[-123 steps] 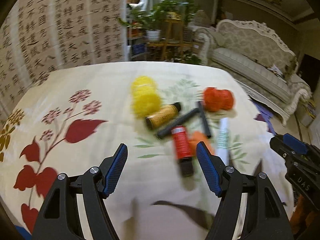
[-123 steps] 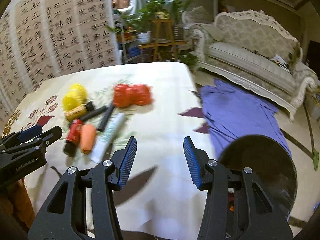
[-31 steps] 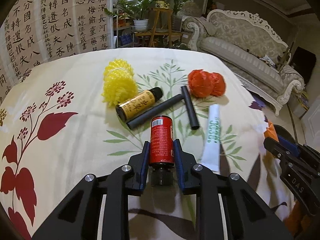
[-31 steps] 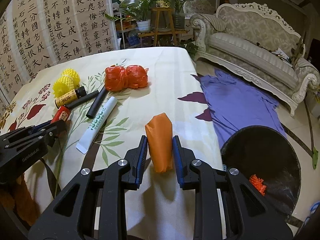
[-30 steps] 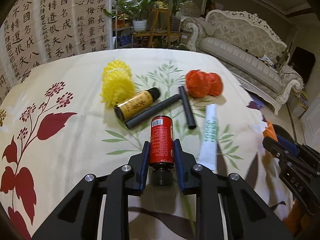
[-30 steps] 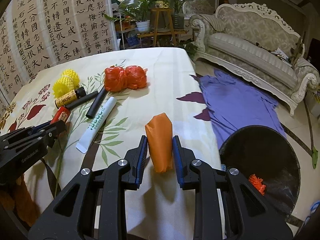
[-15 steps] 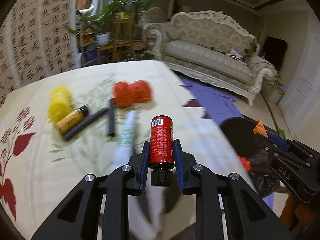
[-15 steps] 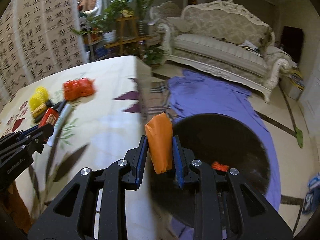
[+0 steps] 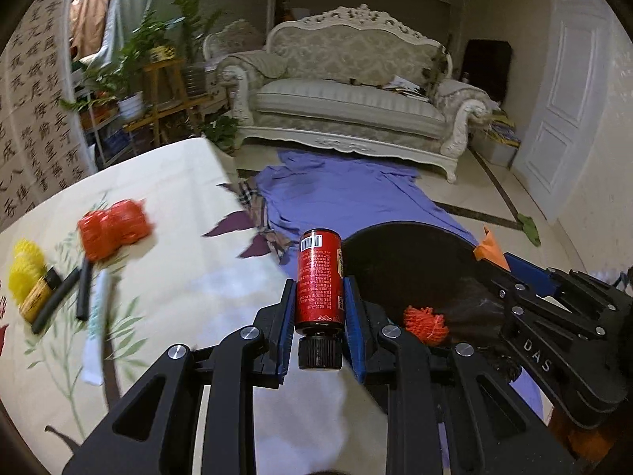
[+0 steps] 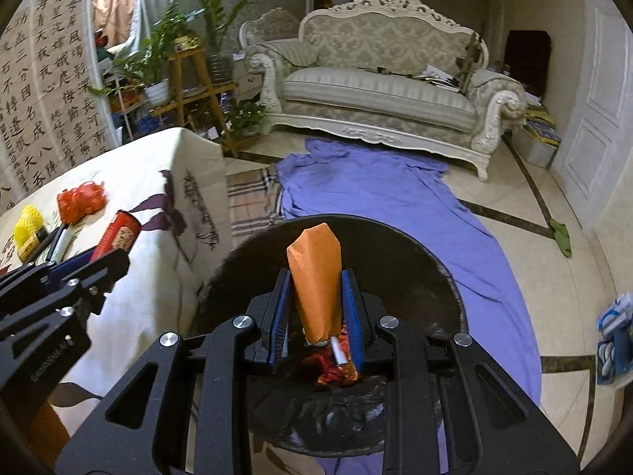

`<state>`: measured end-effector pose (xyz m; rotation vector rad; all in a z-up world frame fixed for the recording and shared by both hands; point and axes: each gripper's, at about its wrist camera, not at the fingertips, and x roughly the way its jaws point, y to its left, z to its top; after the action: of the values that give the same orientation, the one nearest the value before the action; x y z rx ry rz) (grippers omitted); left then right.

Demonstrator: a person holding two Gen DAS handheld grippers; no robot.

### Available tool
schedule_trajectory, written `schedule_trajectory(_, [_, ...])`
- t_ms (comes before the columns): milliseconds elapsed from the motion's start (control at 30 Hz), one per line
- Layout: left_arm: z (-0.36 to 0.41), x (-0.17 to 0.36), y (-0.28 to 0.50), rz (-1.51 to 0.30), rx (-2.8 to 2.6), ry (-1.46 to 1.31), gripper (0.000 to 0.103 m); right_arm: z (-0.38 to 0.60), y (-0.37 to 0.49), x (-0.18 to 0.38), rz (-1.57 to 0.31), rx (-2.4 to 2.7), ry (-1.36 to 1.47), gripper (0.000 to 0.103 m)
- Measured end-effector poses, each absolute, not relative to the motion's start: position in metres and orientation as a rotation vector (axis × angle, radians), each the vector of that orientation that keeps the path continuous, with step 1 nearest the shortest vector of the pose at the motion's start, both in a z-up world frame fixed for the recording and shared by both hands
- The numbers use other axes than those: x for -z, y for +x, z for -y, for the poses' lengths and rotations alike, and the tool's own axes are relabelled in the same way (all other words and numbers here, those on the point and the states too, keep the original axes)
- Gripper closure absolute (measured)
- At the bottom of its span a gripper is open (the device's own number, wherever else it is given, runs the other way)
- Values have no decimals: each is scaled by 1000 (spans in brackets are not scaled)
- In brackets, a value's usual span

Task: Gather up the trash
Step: 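Carry both items over the black bin and open both grippers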

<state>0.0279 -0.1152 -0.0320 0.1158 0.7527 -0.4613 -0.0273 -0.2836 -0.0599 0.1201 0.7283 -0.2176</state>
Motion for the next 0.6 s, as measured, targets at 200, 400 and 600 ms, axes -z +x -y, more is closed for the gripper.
schedule_trajectory(200, [139, 39, 34, -757, 478, 155, 78, 304, -21, 65, -724, 232, 147, 78])
schedule_trajectory(400, [154, 46, 41, -762, 478, 192, 78, 314, -18, 72, -729, 235, 165, 77])
schedule_trajectory(600, [158, 48, 46, -762, 456, 197, 44, 321, -18, 76, -737, 247, 180, 73])
